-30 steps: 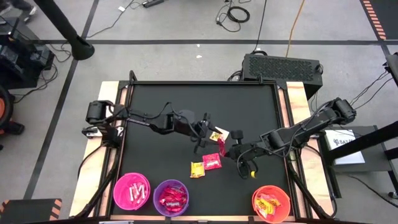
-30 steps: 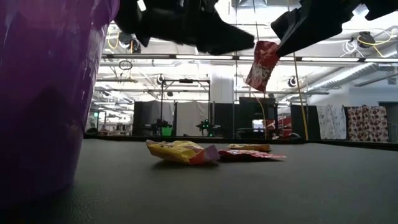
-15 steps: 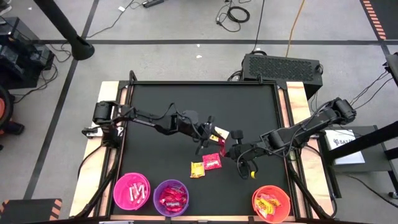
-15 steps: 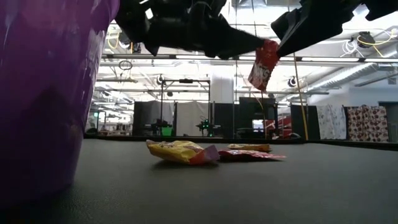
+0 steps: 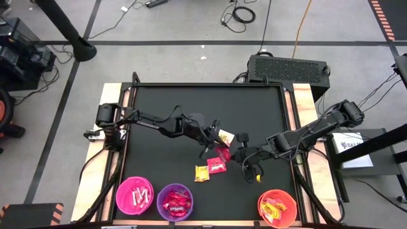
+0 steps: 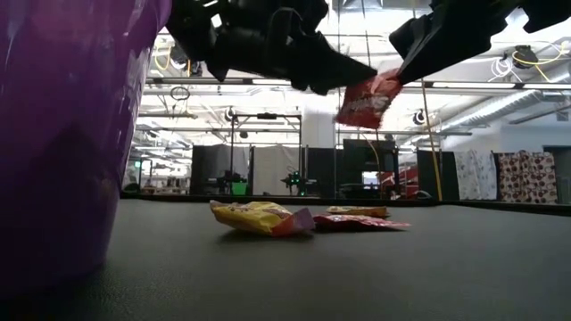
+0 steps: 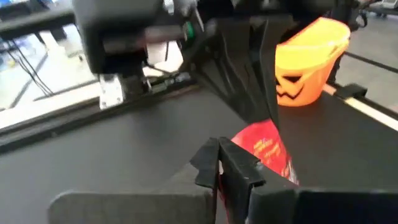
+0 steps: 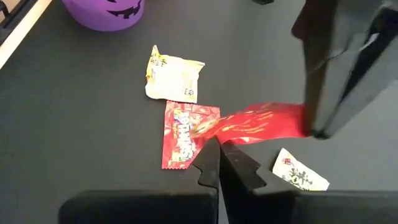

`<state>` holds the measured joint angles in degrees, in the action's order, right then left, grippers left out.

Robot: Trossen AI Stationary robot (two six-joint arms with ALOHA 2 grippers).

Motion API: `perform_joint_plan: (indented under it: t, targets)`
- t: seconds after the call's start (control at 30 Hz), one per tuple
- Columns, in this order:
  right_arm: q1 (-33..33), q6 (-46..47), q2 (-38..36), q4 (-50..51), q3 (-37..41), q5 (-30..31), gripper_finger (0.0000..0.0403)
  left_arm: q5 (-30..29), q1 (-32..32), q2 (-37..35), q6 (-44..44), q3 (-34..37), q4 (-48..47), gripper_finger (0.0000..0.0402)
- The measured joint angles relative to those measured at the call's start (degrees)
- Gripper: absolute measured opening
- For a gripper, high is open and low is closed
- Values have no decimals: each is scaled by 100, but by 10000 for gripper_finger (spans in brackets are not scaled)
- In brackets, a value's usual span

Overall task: Sort candy by brand, put in halloween buckets
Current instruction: Put the red candy into the violet bucket

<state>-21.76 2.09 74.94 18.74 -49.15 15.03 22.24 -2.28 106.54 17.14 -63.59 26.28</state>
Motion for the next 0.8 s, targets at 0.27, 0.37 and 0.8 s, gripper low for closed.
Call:
perform_joint_plan:
  t: [0.27,0.37,0.8]
  targets:
    - [0,20,0,59,2,-5,0,2,-28,0,-292,2,-145,58]
    - [0,20,0,80,2,-5,0,-2,-76,0,-338,2,-205,88]
    - [0,20,0,88,2,-12,0,-63,-161,0,-473,4,-289,121]
